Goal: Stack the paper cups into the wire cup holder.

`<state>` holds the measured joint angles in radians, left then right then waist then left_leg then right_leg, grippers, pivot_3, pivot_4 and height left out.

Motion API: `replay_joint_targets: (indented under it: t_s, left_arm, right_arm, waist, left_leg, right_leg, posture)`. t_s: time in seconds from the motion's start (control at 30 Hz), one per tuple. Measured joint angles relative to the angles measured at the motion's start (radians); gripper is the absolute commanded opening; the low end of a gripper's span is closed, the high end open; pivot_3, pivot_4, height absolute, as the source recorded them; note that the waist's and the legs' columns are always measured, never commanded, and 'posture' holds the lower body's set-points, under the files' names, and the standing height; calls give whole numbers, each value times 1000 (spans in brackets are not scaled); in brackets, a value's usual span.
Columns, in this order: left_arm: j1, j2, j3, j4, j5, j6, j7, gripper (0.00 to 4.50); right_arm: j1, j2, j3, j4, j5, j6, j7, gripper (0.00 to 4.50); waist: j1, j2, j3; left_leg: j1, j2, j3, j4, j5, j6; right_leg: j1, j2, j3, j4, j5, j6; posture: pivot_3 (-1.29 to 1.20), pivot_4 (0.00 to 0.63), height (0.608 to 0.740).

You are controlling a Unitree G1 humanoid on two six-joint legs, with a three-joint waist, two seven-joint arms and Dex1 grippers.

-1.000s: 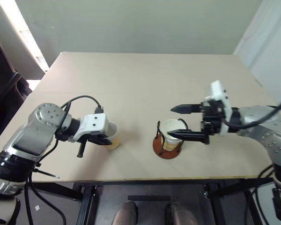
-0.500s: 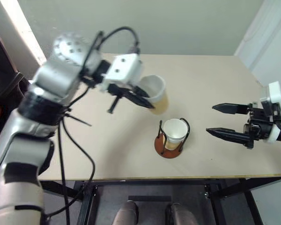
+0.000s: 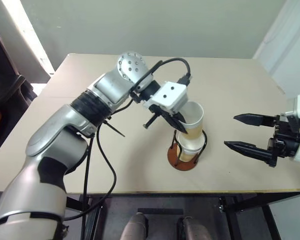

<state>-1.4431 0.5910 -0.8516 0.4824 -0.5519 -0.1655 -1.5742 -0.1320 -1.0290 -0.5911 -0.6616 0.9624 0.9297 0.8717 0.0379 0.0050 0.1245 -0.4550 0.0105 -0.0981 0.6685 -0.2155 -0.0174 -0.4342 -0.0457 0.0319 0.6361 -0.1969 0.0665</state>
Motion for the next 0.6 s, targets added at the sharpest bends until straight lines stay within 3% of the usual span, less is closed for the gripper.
replay_joint_targets:
  t_s: [0.3,0.6]
  left_arm:
    - [1,-36,-35,2,4,-42,-1,15]
    - [39,-113,-38,28,166,-111,-1,15]
  right_arm:
    - [40,-28,-52,-18,34,18,-31,4500]
    - [62,-56,-53,-17,18,13,-38,4500]
  waist:
    - [10,0,0]
    - [14,0,0]
  left_leg:
    - [0,-1,1,0,-1,0]
    - [1,-3,2,4,-3,3]
  right_leg:
    - [2,-1,0,-3,-1,2]
    - [4,-2,1,-3,0,5]
  posture:
    - [0,150,740]
    - [0,150,740]
